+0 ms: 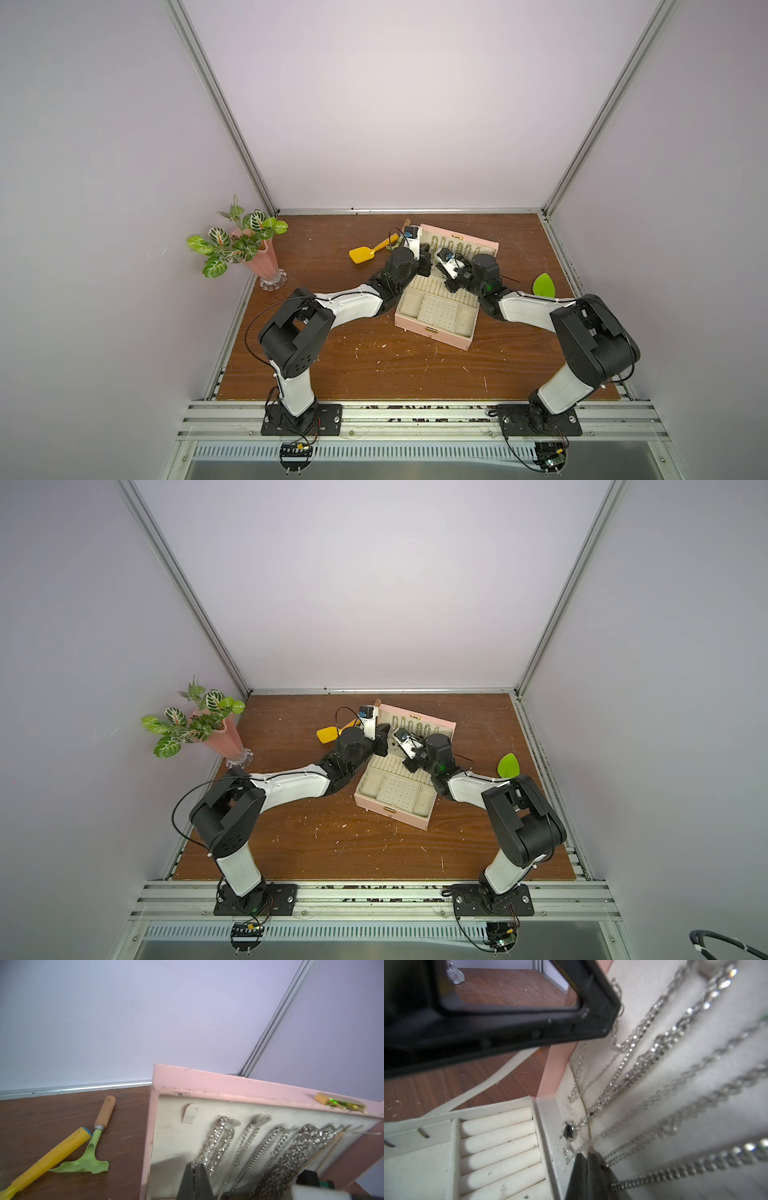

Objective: Put jewelry chain into jewelry box
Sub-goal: Adjust the necklace in the storage slot.

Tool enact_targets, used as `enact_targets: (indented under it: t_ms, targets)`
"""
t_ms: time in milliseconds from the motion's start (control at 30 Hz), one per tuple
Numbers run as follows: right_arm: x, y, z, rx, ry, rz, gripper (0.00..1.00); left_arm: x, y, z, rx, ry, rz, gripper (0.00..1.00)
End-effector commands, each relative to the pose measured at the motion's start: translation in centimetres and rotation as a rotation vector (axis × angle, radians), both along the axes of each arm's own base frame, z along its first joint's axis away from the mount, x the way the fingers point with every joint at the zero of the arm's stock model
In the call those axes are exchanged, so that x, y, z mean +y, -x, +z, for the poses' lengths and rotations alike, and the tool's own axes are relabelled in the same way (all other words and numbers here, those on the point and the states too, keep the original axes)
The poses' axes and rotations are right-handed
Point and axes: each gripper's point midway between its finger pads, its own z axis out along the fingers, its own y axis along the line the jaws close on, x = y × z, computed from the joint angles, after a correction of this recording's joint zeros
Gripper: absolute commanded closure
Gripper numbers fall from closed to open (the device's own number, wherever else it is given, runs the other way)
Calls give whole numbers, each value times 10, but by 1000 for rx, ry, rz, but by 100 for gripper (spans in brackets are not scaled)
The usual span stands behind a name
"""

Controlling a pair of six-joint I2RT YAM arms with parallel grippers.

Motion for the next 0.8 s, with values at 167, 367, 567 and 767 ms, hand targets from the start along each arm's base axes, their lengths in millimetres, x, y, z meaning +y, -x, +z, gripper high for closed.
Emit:
enact_targets:
  t_ms: [167, 367, 567, 767]
  targets:
    - [4, -6, 42, -120, -87, 14, 100, -9, 0, 32, -70, 61, -51, 99]
    - [11, 1, 39, -110, -81, 68, 100, -13, -4, 29, -63, 76, -65, 99]
    - [17, 8, 35, -97, -72, 124, 100, -12, -9, 23, -58, 77, -58, 99]
    - [16, 8, 35, -95, -69, 122, 100, -14, -11, 13, -41, 75, -61, 99]
